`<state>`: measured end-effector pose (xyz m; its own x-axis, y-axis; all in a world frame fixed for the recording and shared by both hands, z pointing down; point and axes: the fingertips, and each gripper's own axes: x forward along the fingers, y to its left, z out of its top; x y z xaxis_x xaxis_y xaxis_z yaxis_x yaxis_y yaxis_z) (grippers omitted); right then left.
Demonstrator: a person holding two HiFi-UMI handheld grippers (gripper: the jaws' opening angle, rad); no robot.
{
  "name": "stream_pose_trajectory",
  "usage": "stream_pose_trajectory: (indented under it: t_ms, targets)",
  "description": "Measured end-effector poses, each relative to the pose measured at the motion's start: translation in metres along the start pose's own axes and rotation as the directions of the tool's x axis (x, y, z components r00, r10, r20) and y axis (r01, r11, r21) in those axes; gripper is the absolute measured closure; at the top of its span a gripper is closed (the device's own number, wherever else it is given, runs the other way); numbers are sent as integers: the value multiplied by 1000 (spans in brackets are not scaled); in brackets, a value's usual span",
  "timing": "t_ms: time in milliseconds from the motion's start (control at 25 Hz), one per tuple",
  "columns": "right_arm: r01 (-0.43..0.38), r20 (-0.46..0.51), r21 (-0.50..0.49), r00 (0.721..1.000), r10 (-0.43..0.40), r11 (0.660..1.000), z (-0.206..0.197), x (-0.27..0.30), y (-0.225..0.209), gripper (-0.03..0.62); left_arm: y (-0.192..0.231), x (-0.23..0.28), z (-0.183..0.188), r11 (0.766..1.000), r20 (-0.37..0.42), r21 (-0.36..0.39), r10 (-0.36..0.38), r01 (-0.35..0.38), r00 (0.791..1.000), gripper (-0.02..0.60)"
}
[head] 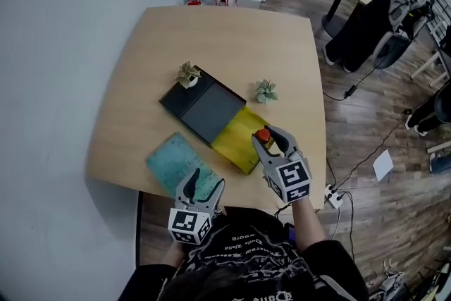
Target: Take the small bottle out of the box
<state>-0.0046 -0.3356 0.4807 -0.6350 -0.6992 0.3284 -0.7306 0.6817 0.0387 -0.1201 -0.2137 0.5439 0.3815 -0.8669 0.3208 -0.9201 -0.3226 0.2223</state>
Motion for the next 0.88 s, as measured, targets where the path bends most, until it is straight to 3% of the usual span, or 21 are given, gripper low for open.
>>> stream_pose_trajectory:
  t_ms: [400,880]
  targets:
    - [94,-12,-29,995,-95,995,-11,-57,4,436,-18,5,-1,997,4,7,-73,73,997,268]
    - [228,11,48,973,-229,972,-26,-108,14,436,-29,3,23,988,59,46,-150,148,987,268]
